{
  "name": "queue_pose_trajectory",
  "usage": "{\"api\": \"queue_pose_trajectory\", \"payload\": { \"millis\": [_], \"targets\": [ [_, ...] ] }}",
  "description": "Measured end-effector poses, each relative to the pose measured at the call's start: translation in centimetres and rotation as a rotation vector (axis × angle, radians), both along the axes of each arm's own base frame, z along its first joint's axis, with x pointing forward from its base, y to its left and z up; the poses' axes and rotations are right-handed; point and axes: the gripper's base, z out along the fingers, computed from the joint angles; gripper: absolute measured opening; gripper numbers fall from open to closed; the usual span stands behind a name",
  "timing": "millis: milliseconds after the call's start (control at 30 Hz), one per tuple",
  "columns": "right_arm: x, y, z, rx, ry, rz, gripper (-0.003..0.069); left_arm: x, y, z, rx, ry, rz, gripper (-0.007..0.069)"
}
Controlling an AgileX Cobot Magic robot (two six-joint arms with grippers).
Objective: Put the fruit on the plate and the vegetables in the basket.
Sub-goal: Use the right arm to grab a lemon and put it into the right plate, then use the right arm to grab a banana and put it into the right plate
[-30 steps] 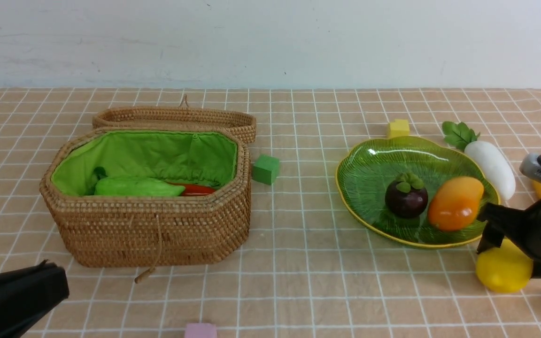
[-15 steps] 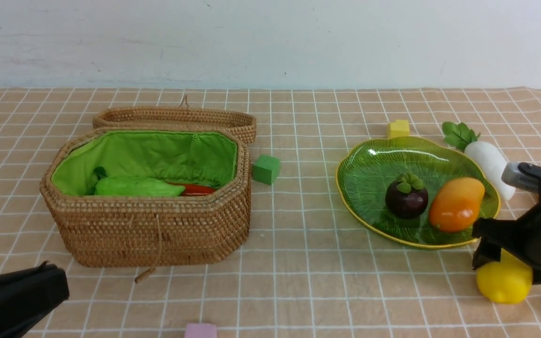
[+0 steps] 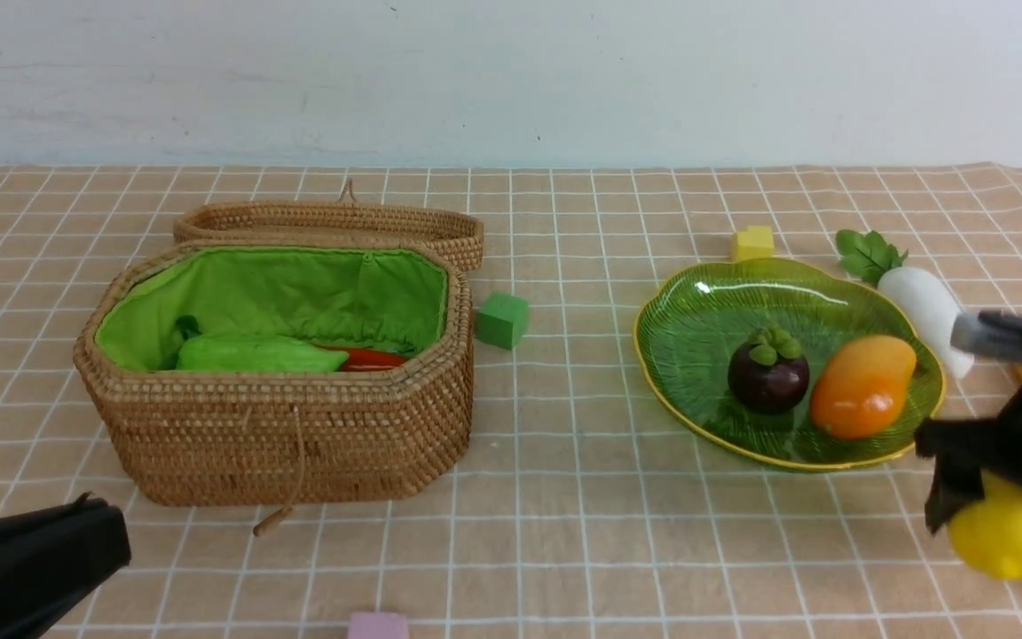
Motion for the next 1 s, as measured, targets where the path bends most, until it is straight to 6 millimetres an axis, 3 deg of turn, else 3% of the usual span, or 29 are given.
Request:
{"api": "queue_pose_trajectory", "payload": {
  "millis": [33,100,200,300,367,467,500,600,700,867,1000],
  "targets": [
    [0.6,0.7,2.6,0.014,-0.101,0.017,0.0587,0.0,0.0,0.1,-0.008,-0.011,0.001,-0.0013],
    [2.0,2.2,5.3,0.029,-0.252,0.073,0.0587,0.1,0.0,0.3,-0.024,-0.030,0.004,-0.0013],
    [3.9,3.8,7.0,0.024,-0.392,0.149,0.0587,0.1,0.0,0.6,-0.040,-0.050,0.006,-0.0013],
    [7.8,5.2,6.5,-0.008,-0.528,0.221,0.0587,0.1,0.0,0.8,-0.052,-0.066,0.008,-0.0013],
    [10.4,5.4,4.4,-0.026,-0.533,0.228,0.0587,0.1,0.0,0.8,-0.053,-0.068,0.009,-0.0013],
    [12.0,5.3,2.8,-0.045,-0.526,0.237,0.0589,0.1,0.0,0.8,-0.054,-0.069,0.009,-0.0013],
    [13.1,5.3,1.3,-0.067,-0.504,0.256,0.0631,0.1,0.0,0.8,-0.054,-0.069,0.009,-0.0013],
    [13.7,5.3,-0.1,-0.081,-0.479,0.270,0.0674,0.1,0.0,0.8,-0.054,-0.069,0.009,-0.0013],
    [13.8,5.2,-0.1,-0.085,-0.478,0.272,0.0680,0.1,0.0,0.8,-0.054,-0.069,0.009,-0.0013],
    [13.0,4.6,2.0,-0.105,-0.480,0.281,0.0672,0.1,0.0,0.8,-0.055,-0.069,0.009,-0.0013],
    [11.4,2.6,4.8,-0.158,-0.442,0.262,0.0633,0.1,0.0,0.8,-0.055,-0.069,0.009,-0.0013]
  ]
}}
